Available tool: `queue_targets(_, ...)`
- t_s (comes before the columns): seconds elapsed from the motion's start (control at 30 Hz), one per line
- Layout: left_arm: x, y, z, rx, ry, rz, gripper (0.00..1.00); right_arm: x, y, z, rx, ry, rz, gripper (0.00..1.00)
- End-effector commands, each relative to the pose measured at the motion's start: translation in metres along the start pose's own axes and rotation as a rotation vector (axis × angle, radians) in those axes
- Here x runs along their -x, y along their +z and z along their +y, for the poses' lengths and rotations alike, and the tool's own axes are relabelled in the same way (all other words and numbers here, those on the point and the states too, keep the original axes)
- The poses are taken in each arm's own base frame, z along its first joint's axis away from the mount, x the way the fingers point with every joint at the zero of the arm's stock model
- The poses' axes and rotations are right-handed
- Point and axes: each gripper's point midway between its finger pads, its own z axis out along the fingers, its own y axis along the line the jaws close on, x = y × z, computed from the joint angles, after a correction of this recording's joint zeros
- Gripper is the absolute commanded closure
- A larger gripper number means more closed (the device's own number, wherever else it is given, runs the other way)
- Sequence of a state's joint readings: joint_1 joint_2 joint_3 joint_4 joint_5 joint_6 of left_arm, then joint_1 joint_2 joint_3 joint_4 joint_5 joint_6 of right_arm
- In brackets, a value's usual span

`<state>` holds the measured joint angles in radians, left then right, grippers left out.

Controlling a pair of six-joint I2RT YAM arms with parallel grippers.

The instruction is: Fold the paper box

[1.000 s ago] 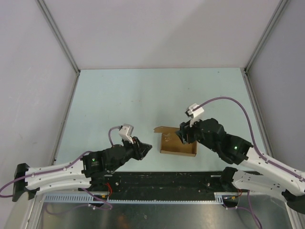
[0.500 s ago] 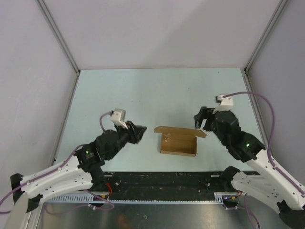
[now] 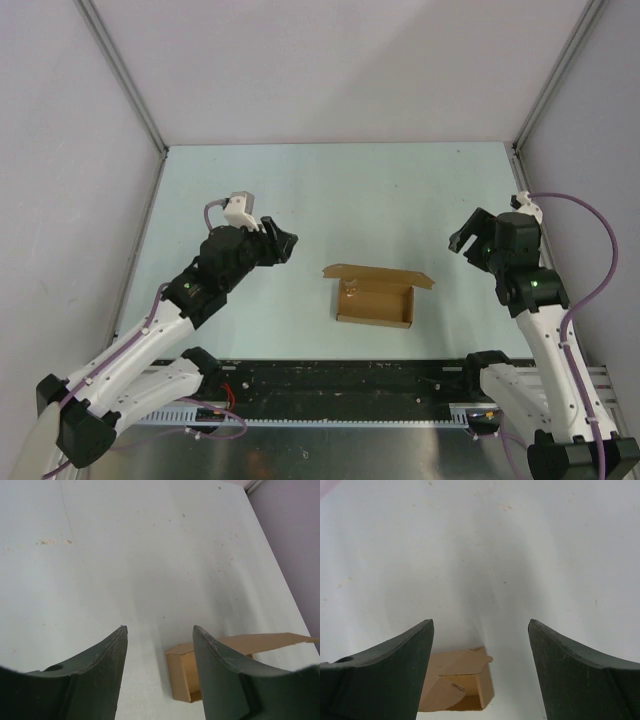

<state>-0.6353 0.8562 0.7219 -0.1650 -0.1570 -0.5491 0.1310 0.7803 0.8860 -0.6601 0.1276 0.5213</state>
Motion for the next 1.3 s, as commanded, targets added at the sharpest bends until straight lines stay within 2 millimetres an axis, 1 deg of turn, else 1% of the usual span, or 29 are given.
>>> queue_targets(0.0,-0.002,0.001,-0.01,-0.068,0.003,0.032,0.39,-0.014,0.006,-0.017,-0.097,0.037,0.104,0.21)
queue_targets(0.03,-0.008,0.006,-0.007,-0.056,0.003,0.056,0.39,-0.02,0.008,-0.023,-0.127,0.038,0.13,0.21)
queue_targets(0.07,-0.013,0.007,-0.007,-0.062,0.002,0.081,0.39,-0.022,0.009,-0.026,-0.144,0.037,0.141,0.21)
queue_targets(0.1,-0.016,0.01,-0.005,-0.054,0.002,0.096,0.39,-0.025,0.012,-0.029,-0.164,0.03,0.157,0.24)
queue_targets(0.2,-0.028,0.018,0.001,-0.027,0.002,0.143,0.4,-0.029,0.014,-0.035,-0.191,0.007,0.174,0.26)
queue_targets(0.33,-0.035,0.022,0.004,-0.02,0.003,0.171,0.4,-0.036,0.014,-0.038,-0.195,-0.026,0.211,0.23)
queue_targets(0.4,-0.035,0.022,0.004,-0.019,0.004,0.17,0.4,-0.042,0.015,-0.034,-0.165,-0.06,0.248,0.23)
queue_targets(0.43,-0.034,0.022,0.004,-0.022,0.007,0.168,0.4,-0.047,0.016,-0.034,-0.149,-0.11,0.282,0.23)
queue_targets(0.53,-0.033,0.021,0.004,-0.025,0.009,0.166,0.4,-0.065,0.016,-0.025,-0.095,-0.196,0.364,0.23)
queue_targets(0.6,-0.035,0.02,0.003,-0.027,0.008,0.168,0.4,-0.069,0.018,-0.032,-0.143,-0.206,0.379,0.22)
queue_targets(0.73,-0.038,0.021,0.006,-0.021,0.01,0.176,0.4,-0.073,0.022,-0.023,-0.135,-0.241,0.373,0.21)
queue_targets(0.77,-0.038,0.022,0.006,-0.019,0.013,0.179,0.4,-0.078,0.024,-0.02,-0.126,-0.253,0.396,0.23)
queue_targets(0.83,-0.044,0.026,0.008,-0.01,0.019,0.198,0.4,-0.082,0.025,-0.017,-0.121,-0.263,0.421,0.25)
queue_targets(0.9,-0.044,0.031,0.009,-0.004,0.023,0.206,0.4,-0.095,0.029,-0.016,-0.124,-0.281,0.477,0.26)
queue_targets(0.93,-0.053,0.035,0.008,-0.013,0.026,0.243,0.4,-0.099,0.03,-0.016,-0.129,-0.285,0.495,0.27)
queue_targets(0.97,-0.052,0.037,0.006,-0.019,0.028,0.247,0.41,-0.101,0.031,-0.016,-0.13,-0.288,0.505,0.29)
queue_targets(1.03,-0.056,0.042,0.007,-0.015,0.038,0.267,0.46,-0.107,0.032,-0.015,-0.137,-0.29,0.526,0.29)
queue_targets(1.07,-0.059,0.045,0.009,-0.009,0.041,0.281,0.48,-0.108,0.032,-0.015,-0.143,-0.293,0.524,0.29)
queue_targets(1.1,-0.061,0.047,0.009,-0.008,0.044,0.288,0.53,-0.109,0.032,-0.013,-0.14,-0.299,0.523,0.3)
queue_targets(1.17,-0.062,0.05,0.007,-0.014,0.049,0.294,0.57,-0.109,0.033,-0.013,-0.146,-0.299,0.518,0.3)
queue_targets(1.2,-0.066,0.052,0.007,-0.021,0.049,0.31,0.6,-0.108,0.033,-0.013,-0.146,-0.299,0.516,0.3)
queue_targets(1.27,-0.068,0.053,0.005,-0.029,0.049,0.32,0.61,-0.108,0.033,-0.013,-0.151,-0.291,0.515,0.3)
